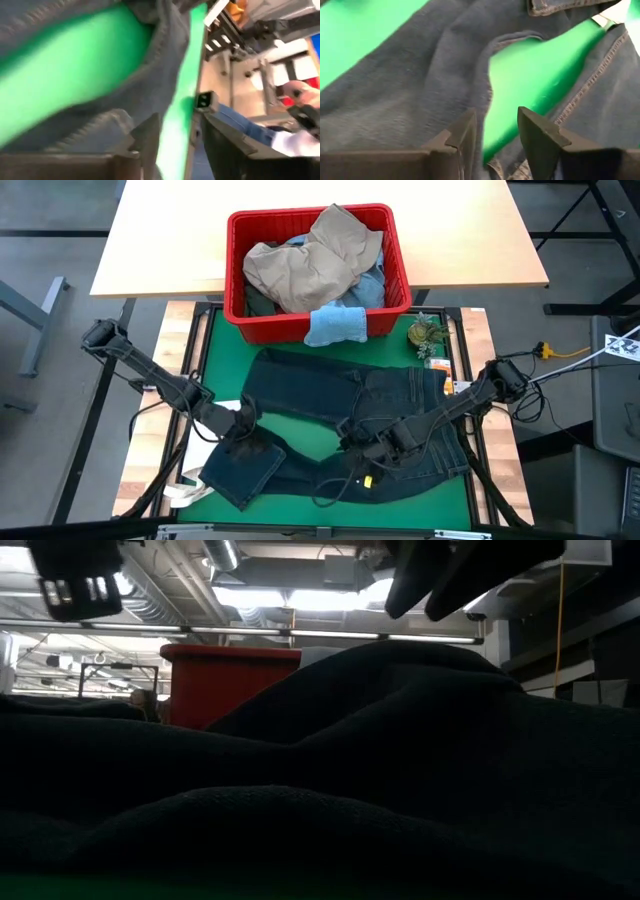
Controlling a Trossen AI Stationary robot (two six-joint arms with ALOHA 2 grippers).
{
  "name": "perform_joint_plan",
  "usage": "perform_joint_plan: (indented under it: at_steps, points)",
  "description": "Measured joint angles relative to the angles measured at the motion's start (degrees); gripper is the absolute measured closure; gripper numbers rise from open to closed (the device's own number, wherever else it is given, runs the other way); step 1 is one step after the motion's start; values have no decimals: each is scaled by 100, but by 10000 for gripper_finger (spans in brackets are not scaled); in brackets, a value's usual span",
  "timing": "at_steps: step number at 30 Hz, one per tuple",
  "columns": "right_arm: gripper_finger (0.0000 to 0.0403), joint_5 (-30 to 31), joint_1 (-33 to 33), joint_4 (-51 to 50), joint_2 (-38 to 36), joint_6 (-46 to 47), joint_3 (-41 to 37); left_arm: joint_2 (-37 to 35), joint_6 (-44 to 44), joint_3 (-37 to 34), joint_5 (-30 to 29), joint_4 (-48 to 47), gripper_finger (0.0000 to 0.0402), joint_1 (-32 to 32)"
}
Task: Fold Laundry from Bin
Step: Fold the dark blue pants
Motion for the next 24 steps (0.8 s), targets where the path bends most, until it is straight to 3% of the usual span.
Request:
perform_joint_plan:
  at_steps: [4, 12, 17, 24]
  points:
    - [258, 2, 115, 10, 0, 46, 0, 403, -473, 2, 342, 402, 234, -322]
    - [258, 14, 109, 12, 0, 53, 0, 891, -2097, 2, 1286, 504, 235, -808]
    - [258, 12, 105, 12, 0, 53, 0, 1103, -3025, 2, 1276, 478, 236, -982]
    - [258, 12, 105, 14, 0, 53, 0, 1489, -3195, 2, 1198, 477, 236, -959]
